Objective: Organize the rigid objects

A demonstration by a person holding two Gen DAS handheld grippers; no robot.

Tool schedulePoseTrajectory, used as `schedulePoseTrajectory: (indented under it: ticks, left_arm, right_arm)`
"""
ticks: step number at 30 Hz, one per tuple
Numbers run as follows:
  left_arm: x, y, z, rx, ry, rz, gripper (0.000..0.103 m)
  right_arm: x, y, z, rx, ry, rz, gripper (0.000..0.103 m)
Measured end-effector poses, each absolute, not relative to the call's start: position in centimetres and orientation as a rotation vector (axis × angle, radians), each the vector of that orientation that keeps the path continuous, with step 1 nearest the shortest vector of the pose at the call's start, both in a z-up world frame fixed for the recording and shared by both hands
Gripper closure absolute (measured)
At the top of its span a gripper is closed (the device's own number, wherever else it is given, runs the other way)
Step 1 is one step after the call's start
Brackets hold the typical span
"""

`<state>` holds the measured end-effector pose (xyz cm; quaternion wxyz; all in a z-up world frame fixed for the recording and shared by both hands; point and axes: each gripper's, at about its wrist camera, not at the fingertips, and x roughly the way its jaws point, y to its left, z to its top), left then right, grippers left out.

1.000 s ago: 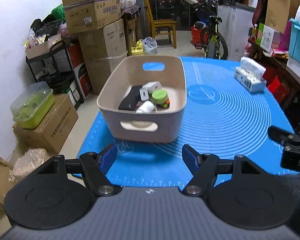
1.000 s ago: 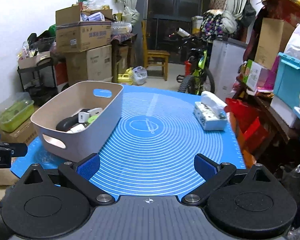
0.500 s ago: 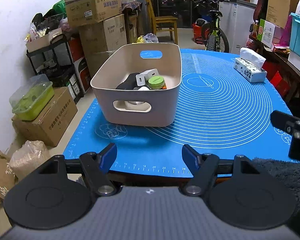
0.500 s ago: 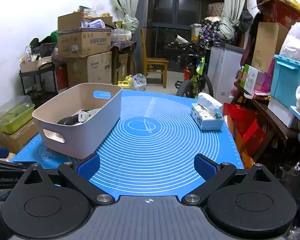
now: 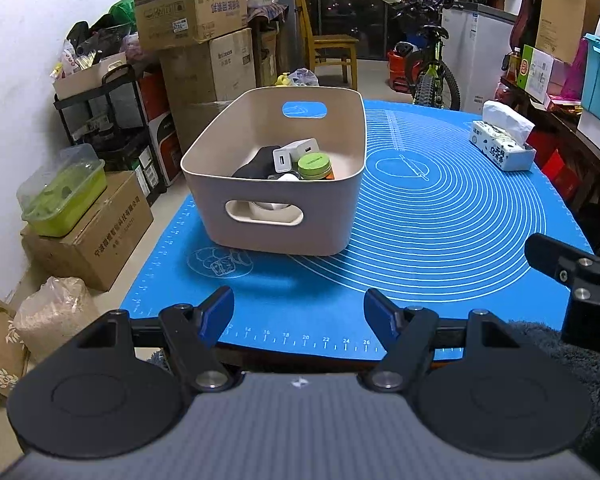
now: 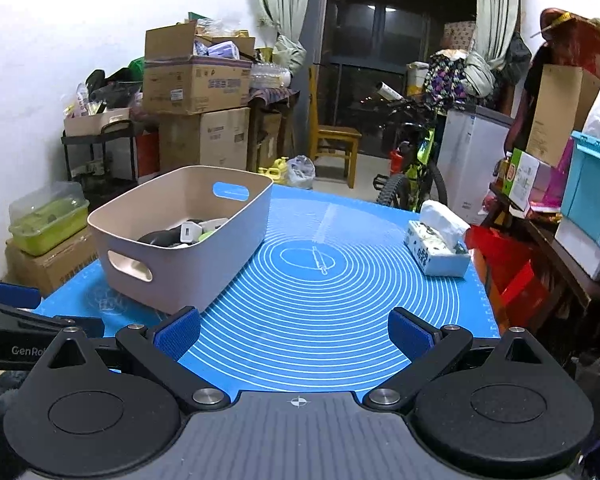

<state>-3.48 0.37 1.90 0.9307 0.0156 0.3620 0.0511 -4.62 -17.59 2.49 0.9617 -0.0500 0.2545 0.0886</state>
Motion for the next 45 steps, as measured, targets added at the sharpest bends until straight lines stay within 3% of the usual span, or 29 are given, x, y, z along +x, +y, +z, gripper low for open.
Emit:
schedulePoseTrajectory:
  ticks: [45]
  left_arm:
    - [-3.24, -0.41, 1.77, 0.044, 0.750, 0.080, 0.031]
  right_arm:
    - [-4.15, -17.74, 2.09, -0.064, 0.551, 0.153, 0.003]
